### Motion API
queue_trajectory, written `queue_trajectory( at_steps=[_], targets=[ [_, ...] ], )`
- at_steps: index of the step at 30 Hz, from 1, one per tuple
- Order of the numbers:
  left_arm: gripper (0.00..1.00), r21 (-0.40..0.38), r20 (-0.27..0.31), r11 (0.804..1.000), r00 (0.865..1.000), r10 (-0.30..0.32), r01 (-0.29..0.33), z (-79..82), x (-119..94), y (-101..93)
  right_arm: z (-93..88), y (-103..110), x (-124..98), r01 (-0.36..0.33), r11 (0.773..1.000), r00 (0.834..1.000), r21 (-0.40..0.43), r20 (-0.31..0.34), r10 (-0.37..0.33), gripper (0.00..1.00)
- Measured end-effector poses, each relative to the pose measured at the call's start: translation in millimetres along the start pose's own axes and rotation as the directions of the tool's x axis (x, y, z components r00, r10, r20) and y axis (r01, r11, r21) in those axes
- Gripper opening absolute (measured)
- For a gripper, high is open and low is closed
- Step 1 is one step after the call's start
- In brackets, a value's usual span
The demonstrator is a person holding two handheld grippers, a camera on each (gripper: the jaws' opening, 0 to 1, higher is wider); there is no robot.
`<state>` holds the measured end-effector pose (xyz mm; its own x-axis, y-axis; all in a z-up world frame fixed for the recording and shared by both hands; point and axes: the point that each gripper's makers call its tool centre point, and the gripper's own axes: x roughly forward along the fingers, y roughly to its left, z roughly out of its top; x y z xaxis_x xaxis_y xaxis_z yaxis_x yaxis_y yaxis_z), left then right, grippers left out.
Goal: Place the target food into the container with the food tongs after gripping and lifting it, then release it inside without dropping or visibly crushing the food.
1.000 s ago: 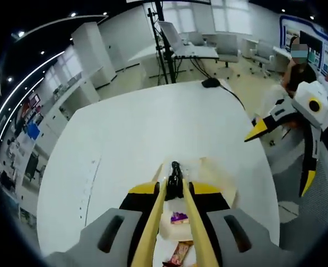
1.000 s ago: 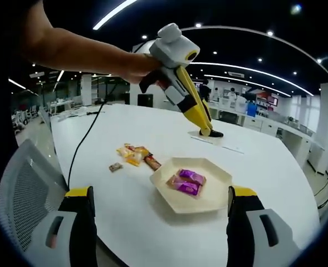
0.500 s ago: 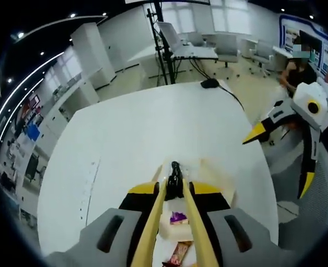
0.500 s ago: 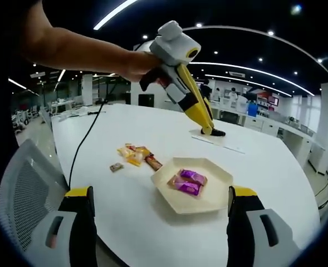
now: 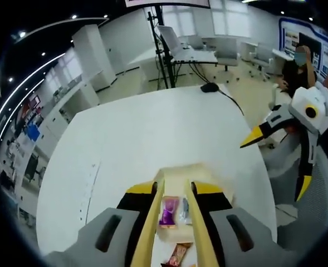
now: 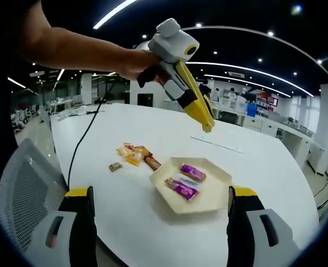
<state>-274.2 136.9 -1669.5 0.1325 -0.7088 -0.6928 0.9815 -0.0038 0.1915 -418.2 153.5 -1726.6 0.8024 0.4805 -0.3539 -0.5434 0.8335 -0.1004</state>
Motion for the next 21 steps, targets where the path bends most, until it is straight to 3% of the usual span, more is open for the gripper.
queue_trajectory(
  at_steps=[9, 21],
  targets=[
    [0.21, -0.014, 0.010, 1.000, 1.000, 0.012, -0.012, -7.4, -10, -0.2, -2.1, 1, 1, -0.006, 1.000, 1.000, -0.009, -0.011, 0.005, 0.98],
    [0.23, -0.065, 0.020, 0.997, 0.999, 0.045, -0.043, -32.6, -27, 3.5, -3.9, 1, 2, -0.008, 1.000, 1.000, -0.008, -0.017, 0.008, 0.98]
  ],
)
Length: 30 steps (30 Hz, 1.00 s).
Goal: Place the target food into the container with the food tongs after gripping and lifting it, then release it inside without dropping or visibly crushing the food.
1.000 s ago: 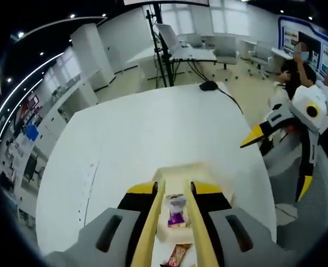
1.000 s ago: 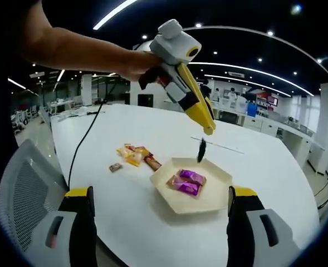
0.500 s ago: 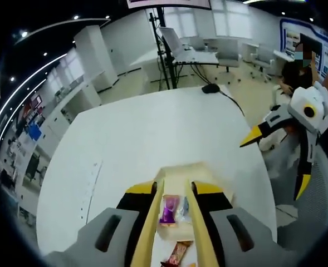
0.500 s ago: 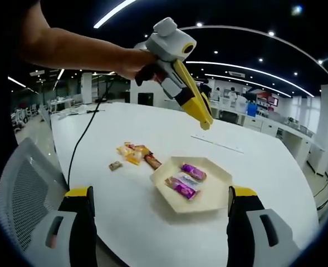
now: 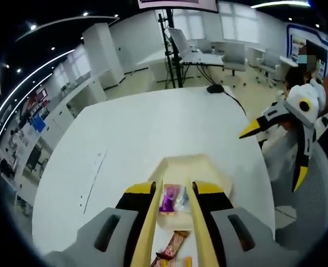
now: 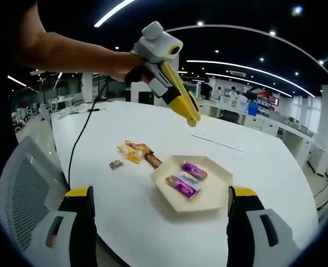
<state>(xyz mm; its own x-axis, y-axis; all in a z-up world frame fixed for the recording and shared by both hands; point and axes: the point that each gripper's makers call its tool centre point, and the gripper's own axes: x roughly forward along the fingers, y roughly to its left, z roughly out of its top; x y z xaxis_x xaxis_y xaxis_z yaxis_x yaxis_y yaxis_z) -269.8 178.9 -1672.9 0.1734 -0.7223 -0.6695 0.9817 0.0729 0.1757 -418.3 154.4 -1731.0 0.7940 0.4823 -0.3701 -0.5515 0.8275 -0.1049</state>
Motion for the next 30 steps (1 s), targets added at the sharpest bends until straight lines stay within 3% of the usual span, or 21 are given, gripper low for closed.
queue_trajectory(
  at_steps=[13, 21, 30],
  targets=[
    [0.23, -0.096, 0.007, 0.994, 0.999, 0.052, -0.051, -41.4, -32, 2.5, 0.0, 3, 0, -0.017, 1.000, 1.000, -0.005, -0.004, 0.017, 0.98],
    [0.24, -0.179, 0.024, 0.981, 0.996, 0.084, -0.078, -70.2, -56, -3.5, -0.8, 3, 0, -0.017, 1.000, 1.000, -0.004, -0.009, 0.017, 0.97],
    [0.24, -0.218, 0.019, 0.967, 0.990, 0.141, -0.134, -104.4, -77, -9.7, -1.5, 5, 1, -0.028, 1.000, 1.000, -0.004, -0.013, 0.028, 0.97]
  ],
)
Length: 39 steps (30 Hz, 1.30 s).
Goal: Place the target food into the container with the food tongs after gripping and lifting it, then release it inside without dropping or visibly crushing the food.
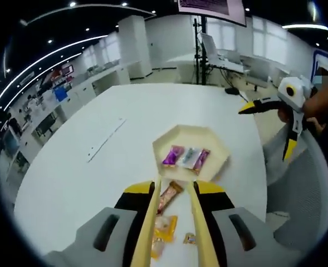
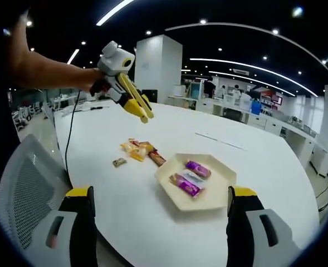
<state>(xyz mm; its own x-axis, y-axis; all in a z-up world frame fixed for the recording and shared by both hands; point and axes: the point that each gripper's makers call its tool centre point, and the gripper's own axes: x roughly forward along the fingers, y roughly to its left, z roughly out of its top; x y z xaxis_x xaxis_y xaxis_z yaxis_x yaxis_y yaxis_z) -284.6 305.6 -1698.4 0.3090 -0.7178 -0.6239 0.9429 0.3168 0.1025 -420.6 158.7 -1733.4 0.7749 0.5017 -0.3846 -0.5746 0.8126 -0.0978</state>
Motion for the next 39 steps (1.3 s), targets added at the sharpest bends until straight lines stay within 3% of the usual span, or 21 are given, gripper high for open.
queue_trajectory(
  at_steps=[16, 28, 39],
  targets=[
    [0.25, -0.106, 0.006, 0.992, 0.997, 0.073, -0.072, -56.2, -31, -12.4, -0.5, 1, 0, -0.002, 1.000, 1.000, 0.006, 0.000, 0.002, 0.97],
    [0.25, -0.186, 0.031, 0.971, 0.987, 0.160, -0.152, -83.4, -53, -28.4, -1.9, -1, 0, 0.003, 1.000, 1.000, 0.012, -0.008, -0.003, 0.98],
    [0.25, -0.188, 0.007, 0.959, 0.976, 0.218, -0.212, -113.9, -65, -39.4, -2.9, 5, 2, -0.024, 1.000, 1.000, -0.002, -0.014, 0.024, 0.99]
  ],
)
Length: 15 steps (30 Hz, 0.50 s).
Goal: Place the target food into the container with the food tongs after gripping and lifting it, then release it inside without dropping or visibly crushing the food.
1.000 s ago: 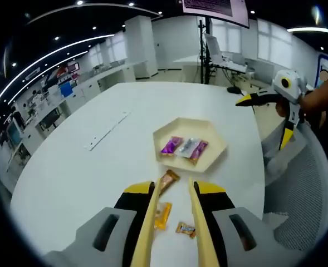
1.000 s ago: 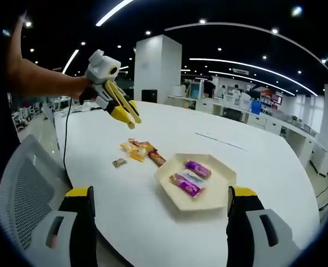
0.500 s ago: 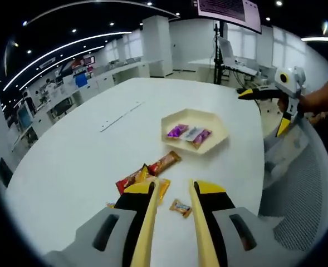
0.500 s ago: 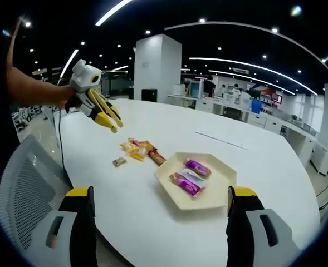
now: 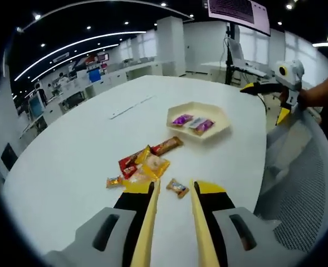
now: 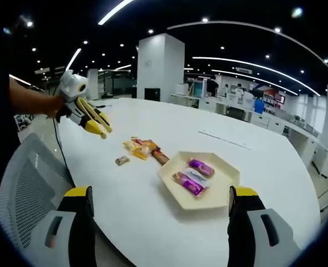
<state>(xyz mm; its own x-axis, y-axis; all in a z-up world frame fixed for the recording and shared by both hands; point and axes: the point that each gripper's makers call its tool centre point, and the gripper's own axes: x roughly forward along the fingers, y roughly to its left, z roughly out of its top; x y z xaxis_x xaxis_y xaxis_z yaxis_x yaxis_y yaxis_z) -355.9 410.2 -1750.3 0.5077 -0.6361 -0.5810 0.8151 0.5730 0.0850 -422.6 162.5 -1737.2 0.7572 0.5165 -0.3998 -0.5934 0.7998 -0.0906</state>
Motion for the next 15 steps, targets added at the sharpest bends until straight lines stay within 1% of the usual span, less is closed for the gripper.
queue_trajectory(
  at_steps=[3, 4, 6, 9, 14, 15],
  targets=[
    [0.25, -0.003, 0.000, 1.000, 1.000, 0.013, -0.013, -3.0, -3, 1.2, -0.9, 1, 1, -0.005, 1.000, 1.000, -0.001, -0.004, 0.005, 0.99],
    [0.25, -0.004, 0.008, 1.000, 1.000, 0.023, -0.023, -2.5, -4, 2.1, -1.4, 2, 1, -0.009, 1.000, 1.000, 0.000, -0.007, 0.009, 0.99],
    [0.25, -0.013, 0.018, 1.000, 1.000, 0.017, -0.017, -0.9, -4, 0.9, -1.2, 2, 2, -0.012, 1.000, 1.000, 0.003, -0.007, 0.012, 0.99],
    [0.25, -0.022, 0.018, 1.000, 1.000, 0.016, -0.015, 0.5, -4, -0.4, -1.0, 2, 1, -0.015, 1.000, 1.000, 0.021, -0.005, 0.015, 0.99],
    [0.25, -0.026, 0.025, 1.000, 1.000, 0.011, -0.011, 3.0, 3, -3.4, -1.5, 2, 1, -0.011, 1.000, 1.000, 0.015, -0.008, 0.011, 0.99],
    [0.25, -0.025, 0.018, 1.000, 1.000, 0.005, -0.005, 2.0, 7, -4.9, -1.9, 2, 1, -0.008, 1.000, 1.000, 0.010, -0.012, 0.008, 0.99]
  ],
)
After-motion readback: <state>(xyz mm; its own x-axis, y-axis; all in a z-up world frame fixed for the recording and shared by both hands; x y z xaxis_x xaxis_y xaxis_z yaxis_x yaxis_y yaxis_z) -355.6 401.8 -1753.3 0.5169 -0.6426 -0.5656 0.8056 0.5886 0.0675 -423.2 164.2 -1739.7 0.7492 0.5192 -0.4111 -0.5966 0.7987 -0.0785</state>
